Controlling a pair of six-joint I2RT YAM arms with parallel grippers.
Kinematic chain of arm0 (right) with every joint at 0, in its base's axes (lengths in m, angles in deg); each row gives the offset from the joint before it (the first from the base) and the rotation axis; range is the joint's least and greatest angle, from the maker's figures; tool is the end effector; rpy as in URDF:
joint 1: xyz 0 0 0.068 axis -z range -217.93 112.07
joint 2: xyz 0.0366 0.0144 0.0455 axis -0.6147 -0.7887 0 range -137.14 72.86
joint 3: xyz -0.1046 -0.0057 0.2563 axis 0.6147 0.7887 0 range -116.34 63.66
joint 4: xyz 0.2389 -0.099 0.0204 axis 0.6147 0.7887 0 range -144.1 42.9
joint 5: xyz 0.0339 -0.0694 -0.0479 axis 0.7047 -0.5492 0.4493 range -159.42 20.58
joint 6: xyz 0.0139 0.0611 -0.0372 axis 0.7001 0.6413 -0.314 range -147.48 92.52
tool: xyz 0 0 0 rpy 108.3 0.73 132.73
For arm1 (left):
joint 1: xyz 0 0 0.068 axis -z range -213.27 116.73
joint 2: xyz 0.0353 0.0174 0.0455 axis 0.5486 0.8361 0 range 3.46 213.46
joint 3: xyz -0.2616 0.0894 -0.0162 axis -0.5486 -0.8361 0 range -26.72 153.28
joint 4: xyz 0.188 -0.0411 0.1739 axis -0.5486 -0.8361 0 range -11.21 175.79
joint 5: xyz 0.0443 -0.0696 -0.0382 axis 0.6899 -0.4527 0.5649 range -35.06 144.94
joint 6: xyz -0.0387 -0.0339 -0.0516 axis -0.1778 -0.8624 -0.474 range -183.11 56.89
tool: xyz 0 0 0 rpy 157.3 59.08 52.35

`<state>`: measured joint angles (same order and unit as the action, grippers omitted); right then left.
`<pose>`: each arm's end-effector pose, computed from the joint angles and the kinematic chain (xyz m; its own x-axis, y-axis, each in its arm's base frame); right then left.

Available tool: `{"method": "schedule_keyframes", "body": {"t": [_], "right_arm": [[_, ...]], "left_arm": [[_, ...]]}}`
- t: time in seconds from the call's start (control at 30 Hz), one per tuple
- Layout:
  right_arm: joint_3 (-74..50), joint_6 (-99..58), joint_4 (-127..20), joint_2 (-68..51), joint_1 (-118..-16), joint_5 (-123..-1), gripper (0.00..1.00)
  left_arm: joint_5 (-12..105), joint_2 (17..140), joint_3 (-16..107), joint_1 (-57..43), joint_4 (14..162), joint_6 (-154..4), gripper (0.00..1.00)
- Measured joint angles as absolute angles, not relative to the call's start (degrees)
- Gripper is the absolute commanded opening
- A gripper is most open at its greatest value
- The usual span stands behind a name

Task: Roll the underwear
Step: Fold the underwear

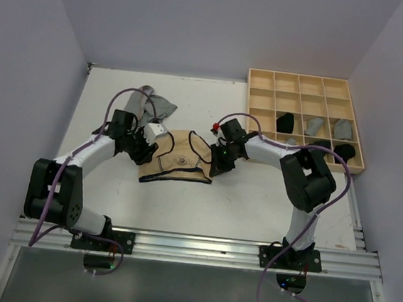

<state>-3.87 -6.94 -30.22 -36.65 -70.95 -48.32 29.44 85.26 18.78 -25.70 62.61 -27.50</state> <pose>0.3098 0.2273 0.1294 -0.9382 -0.2193 -0.2678 -0.3233 0.8318 0.4512 0.2724 -0.0625 0.1727 -0.4987 0.5965 -0.6288 0.7702 0.6378 -0.0058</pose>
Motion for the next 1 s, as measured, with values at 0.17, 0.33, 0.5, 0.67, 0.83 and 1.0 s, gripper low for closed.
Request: {"method": "schedule_keyframes", "body": {"t": [0.17,0.33,0.5,0.67,0.83,1.0], "right_arm": [[-5.71,-8.19,-27.90,-37.46,-71.36,-49.43,0.11],[-7.30,-9.15,-26.07,-38.44,-71.38,-49.43,0.11],[-7.68,-9.70,-25.61,-38.64,-71.43,-49.45,0.11],[-8.05,-9.81,-25.19,-38.88,-71.43,-49.45,0.11],[-8.07,-9.89,-25.15,-38.90,-71.43,-49.45,0.10],[-8.13,-10.20,-24.99,-38.95,-71.43,-49.50,0.10]], "left_arm": [[29.25,88.85,24.83,-25.70,59.20,-22.77,0.52],[28.09,92.67,30.23,-25.70,53.05,-15.78,0.51],[28.13,95.93,32.13,-25.68,47.79,-10.71,0.50],[28.26,98.73,32.83,-25.70,44.57,-7.93,0.47],[28.83,100.17,32.86,-25.68,43.72,-6.78,0.38],[29.92,100.85,32.86,-25.68,43.57,-6.27,0.17]]}}
